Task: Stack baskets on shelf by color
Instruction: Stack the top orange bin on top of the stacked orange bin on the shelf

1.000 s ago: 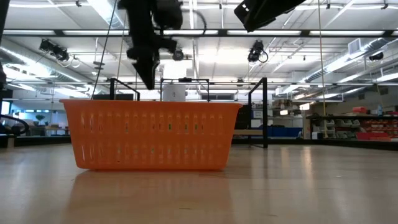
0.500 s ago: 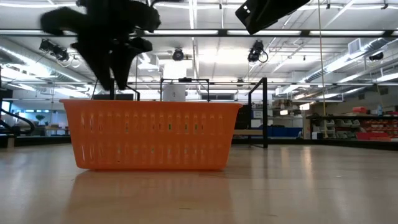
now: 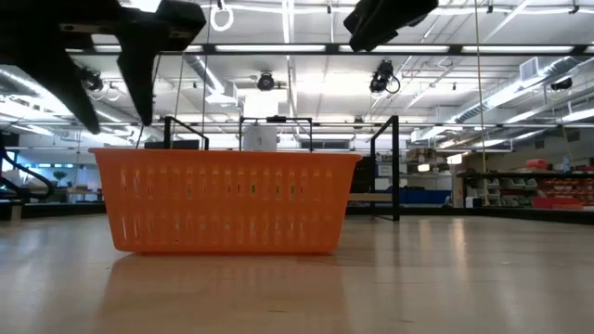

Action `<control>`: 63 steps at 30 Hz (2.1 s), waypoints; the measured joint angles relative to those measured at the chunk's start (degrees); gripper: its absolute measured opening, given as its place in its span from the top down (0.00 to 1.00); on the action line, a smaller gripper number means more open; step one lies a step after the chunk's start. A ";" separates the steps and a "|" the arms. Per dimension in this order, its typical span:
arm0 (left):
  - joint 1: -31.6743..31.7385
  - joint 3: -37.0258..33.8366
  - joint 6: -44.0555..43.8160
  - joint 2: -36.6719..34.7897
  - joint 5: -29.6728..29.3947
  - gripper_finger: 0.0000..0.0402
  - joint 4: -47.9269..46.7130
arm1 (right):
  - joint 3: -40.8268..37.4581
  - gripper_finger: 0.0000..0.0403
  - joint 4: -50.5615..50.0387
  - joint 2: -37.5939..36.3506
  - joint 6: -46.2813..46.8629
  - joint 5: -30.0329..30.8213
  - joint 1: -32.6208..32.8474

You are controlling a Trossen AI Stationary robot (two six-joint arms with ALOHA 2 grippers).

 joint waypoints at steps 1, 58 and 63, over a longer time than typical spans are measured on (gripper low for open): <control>0.03 0.00 0.62 0.00 -0.05 0.56 0.94 | 0.00 0.70 0.69 0.00 -0.01 0.01 -0.03; 34.18 12.50 -2.19 -4.29 -12.18 0.97 -8.40 | 0.00 0.70 -5.25 -0.04 3.57 7.54 -0.61; 44.92 12.50 -5.01 -6.70 -7.98 0.97 -9.89 | 0.00 0.70 -4.18 -0.04 3.15 7.55 -0.83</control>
